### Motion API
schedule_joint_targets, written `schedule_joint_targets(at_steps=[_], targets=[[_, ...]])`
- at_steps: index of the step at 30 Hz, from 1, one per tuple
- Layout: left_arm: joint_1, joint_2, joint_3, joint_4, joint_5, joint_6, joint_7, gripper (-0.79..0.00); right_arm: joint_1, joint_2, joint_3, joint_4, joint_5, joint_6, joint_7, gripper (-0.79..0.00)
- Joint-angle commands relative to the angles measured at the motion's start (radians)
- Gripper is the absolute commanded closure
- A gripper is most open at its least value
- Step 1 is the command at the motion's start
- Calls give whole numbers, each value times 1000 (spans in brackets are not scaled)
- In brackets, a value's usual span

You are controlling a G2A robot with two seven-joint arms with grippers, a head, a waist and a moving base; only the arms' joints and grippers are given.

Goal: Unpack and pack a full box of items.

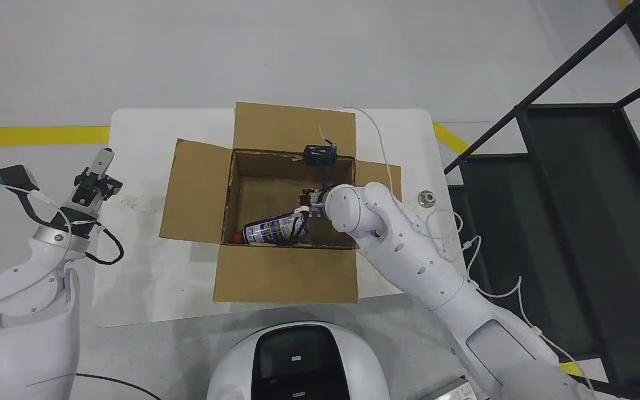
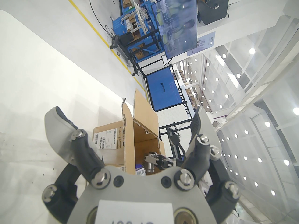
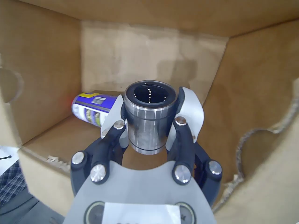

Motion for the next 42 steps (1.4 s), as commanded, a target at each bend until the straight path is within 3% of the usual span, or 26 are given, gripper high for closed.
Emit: schedule_joint_targets(at_steps=[1,6,12,20,38,42], targets=[[0,0,0,0,0,0,0,-785,-37,12,44,-41,-5,-35,-21,0],[0,0,0,0,0,0,0,-785,-92,29,124,-80,7,-93,-50,0],[0,0,0,0,0,0,0,-785,-184,47,237,-153,92,-257,-150,0],[0,0,0,0,0,0,0,-785,-326,70,358,-251,106,-362,-265,0],[0,0,0,0,0,0,0,-785,-349,73,371,-259,131,-395,-273,0],[0,0,0,0,0,0,0,-785,-364,75,366,-248,126,-487,-328,0]])
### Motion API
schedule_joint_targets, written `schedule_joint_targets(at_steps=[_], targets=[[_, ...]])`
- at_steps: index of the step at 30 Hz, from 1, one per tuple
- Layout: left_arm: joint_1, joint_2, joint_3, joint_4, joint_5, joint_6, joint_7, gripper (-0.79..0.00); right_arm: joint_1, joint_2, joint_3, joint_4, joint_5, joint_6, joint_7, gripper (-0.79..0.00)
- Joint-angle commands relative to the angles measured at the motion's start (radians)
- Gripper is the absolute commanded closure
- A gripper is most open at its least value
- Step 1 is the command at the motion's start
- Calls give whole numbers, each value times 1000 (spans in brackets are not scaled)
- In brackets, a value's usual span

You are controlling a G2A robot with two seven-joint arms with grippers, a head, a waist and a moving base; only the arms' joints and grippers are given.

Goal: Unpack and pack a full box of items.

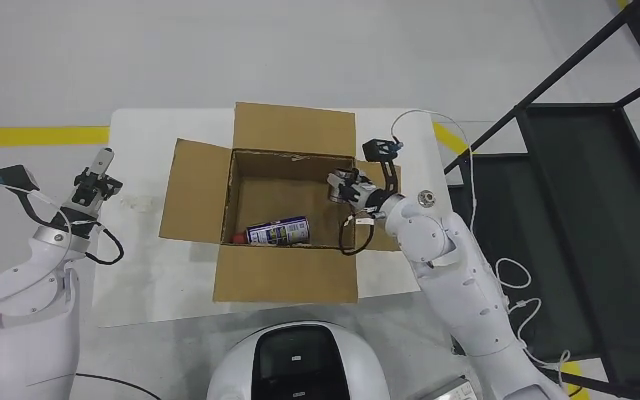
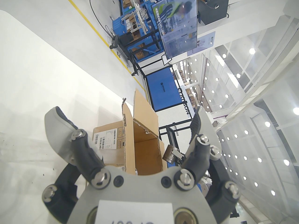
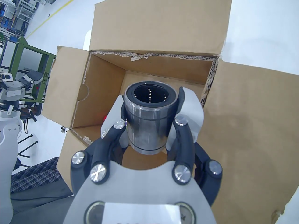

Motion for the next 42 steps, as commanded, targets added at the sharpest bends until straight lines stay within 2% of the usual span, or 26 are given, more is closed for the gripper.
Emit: schedule_joint_targets(at_steps=[1,8,15,21,23,37,42], targets=[[0,0,0,0,0,0,0,-785,-13,4,8,9,-11,-89,-41,0],[0,0,0,0,0,0,0,-785,-139,19,133,-2,22,-336,-337,0],[0,0,0,0,0,0,0,-785,-262,38,280,25,50,-510,-459,0],[0,0,0,0,0,0,0,-785,-331,42,341,58,9,-513,-567,0],[0,0,0,0,0,0,0,-785,-340,40,342,67,52,-508,-566,0],[0,0,0,0,0,0,0,-785,-338,41,347,68,31,-500,-573,0],[0,0,0,0,0,0,0,-785,-352,42,387,144,-90,-546,-778,0]])
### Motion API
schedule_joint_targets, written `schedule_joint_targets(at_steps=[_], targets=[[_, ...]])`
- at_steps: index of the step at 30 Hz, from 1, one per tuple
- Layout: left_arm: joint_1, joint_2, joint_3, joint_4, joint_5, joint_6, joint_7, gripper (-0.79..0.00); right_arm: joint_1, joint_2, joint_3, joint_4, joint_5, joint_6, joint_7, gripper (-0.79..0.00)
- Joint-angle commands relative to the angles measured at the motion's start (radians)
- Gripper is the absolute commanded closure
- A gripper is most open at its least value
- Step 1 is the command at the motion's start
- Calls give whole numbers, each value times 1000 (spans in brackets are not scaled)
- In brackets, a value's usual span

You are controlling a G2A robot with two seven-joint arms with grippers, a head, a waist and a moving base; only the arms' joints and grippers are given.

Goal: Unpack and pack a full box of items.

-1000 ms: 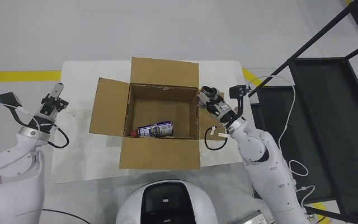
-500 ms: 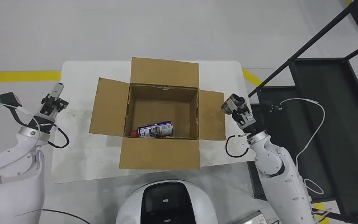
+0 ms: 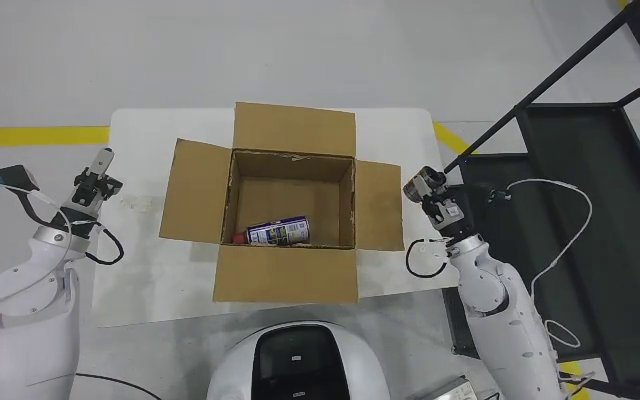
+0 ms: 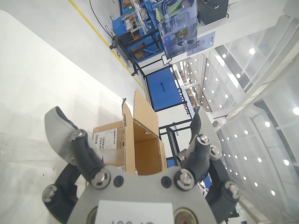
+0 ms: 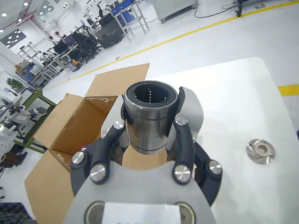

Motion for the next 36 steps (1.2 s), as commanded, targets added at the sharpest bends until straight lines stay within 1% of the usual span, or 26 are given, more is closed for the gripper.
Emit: schedule_joint_targets(at_steps=[1,3,6,8,10,12,15,30,32,33,34,35,36], targets=[[0,0,0,0,0,0,0,-785,-13,2,22,47,-102,-39,-136,0],[0,0,0,0,0,0,0,-785,-19,2,32,95,-195,-70,-271,0],[0,0,0,0,0,0,0,-785,-38,5,30,165,-378,-98,-449,0],[0,0,0,0,0,0,0,-785,-40,3,23,228,-387,-108,-525,0],[0,0,0,0,0,0,0,-785,-29,2,24,287,-407,-97,-570,0],[0,0,0,0,0,0,0,-785,-7,1,20,351,-419,-81,-593,0],[0,0,0,0,0,0,0,-785,29,-1,2,441,-387,-127,-588,0],[0,0,0,0,0,0,0,-785,29,-1,2,441,-387,-127,-588,0],[0,0,0,0,0,0,0,-785,34,-1,-6,435,-407,-113,-586,0],[0,0,0,0,0,0,0,-785,43,-1,-6,438,-442,-89,-608,0],[0,0,0,0,0,0,0,-785,48,1,-19,441,-516,-79,-654,0],[0,0,0,0,0,0,0,-785,50,0,-37,467,-528,-116,-702,0],[0,0,0,0,0,0,0,-785,64,0,-43,497,-546,-121,-740,0]])
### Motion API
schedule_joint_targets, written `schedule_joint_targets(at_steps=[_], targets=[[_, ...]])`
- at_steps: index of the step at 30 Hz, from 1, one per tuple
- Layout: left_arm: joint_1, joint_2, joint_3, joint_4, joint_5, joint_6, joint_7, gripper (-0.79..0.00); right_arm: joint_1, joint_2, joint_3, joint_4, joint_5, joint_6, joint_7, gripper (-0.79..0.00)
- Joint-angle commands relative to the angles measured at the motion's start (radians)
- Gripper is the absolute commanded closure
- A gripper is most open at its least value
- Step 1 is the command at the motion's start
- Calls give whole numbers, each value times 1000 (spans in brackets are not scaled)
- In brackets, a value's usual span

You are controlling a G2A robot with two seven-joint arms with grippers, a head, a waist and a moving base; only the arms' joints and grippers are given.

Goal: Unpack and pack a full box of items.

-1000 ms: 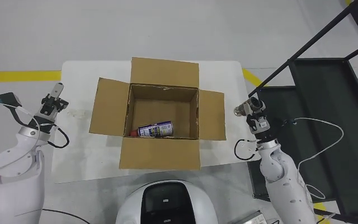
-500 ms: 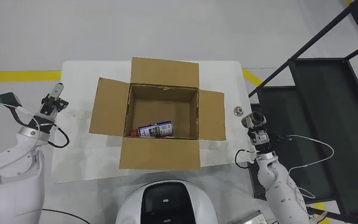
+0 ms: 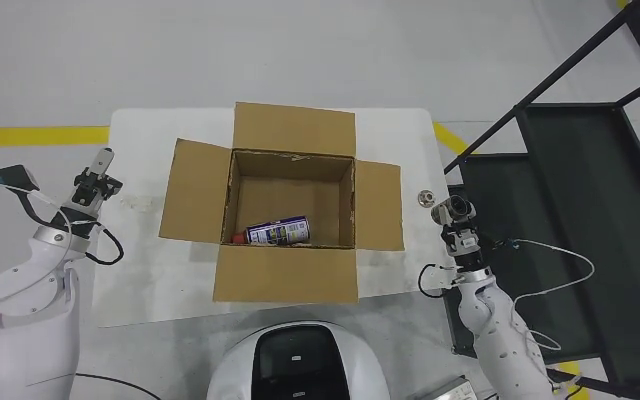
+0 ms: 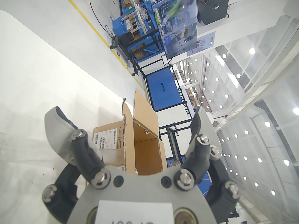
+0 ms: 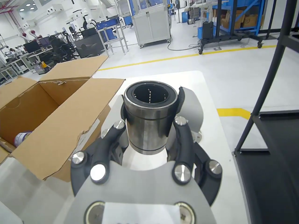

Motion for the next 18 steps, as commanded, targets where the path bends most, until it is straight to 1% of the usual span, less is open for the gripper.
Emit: schedule_joint_targets(at_steps=[1,7,10,14,18], targets=[[0,0,0,0,0,0,0,-785,28,1,-22,74,-108,-35,-98,0],[0,0,0,0,0,0,0,-785,162,-6,-80,355,-200,9,-280,0],[0,0,0,0,0,0,0,-785,233,-10,-104,487,-229,34,-343,0],[0,0,0,0,0,0,0,-785,327,-18,-132,643,-243,61,-388,0],[0,0,0,0,0,0,0,-785,402,-30,-157,764,-240,84,-407,0]])
